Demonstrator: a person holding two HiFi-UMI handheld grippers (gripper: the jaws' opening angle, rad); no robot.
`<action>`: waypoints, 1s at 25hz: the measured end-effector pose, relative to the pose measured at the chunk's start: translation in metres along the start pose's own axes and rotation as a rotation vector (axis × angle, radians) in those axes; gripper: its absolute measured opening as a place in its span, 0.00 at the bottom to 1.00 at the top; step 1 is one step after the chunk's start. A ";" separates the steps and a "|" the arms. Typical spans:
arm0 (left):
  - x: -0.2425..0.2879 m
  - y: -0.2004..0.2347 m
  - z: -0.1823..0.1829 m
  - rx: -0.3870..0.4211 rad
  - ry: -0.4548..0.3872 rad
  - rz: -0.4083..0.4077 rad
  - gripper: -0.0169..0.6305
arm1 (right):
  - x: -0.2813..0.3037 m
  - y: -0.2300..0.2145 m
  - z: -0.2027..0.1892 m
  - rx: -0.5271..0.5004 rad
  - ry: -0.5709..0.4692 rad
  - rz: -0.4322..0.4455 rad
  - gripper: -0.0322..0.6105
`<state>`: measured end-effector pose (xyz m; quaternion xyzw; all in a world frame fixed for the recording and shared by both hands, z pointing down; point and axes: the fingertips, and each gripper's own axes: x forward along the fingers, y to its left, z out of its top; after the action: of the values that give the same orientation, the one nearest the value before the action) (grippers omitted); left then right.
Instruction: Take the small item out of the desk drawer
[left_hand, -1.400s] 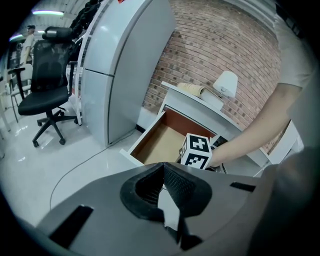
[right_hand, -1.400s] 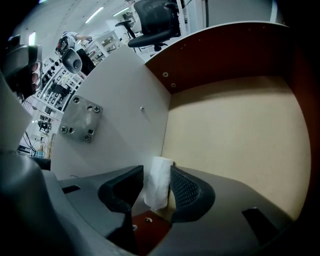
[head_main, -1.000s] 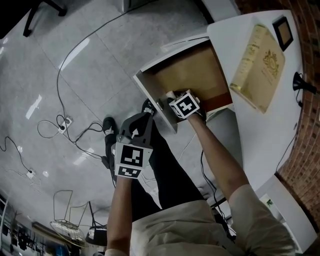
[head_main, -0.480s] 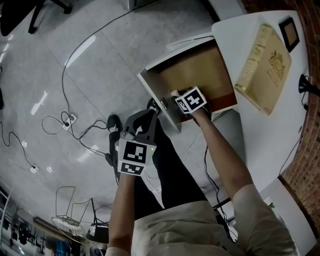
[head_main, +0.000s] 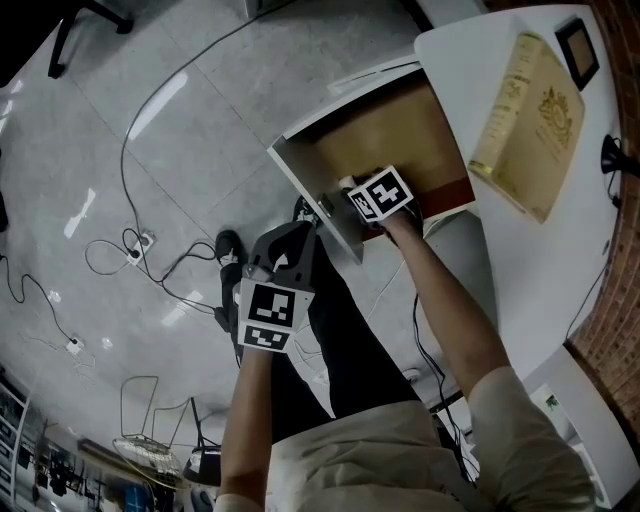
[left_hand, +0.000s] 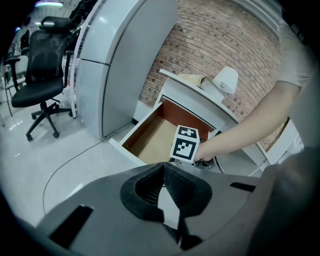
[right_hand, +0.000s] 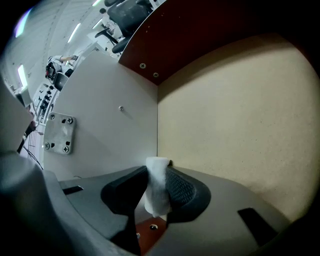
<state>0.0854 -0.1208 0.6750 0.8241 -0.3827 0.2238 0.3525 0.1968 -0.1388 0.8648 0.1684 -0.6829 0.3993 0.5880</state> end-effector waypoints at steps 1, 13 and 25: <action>0.001 0.000 0.000 0.003 0.001 -0.003 0.05 | 0.000 0.000 0.001 0.001 -0.001 -0.002 0.27; 0.006 0.001 -0.003 0.015 -0.021 -0.022 0.05 | 0.002 0.000 0.000 0.001 0.006 0.009 0.27; -0.007 0.011 -0.027 0.019 0.011 -0.034 0.05 | 0.002 0.001 0.001 0.033 -0.004 -0.001 0.26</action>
<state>0.0702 -0.1024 0.6924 0.8327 -0.3645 0.2258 0.3504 0.1949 -0.1388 0.8663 0.1793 -0.6774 0.4097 0.5841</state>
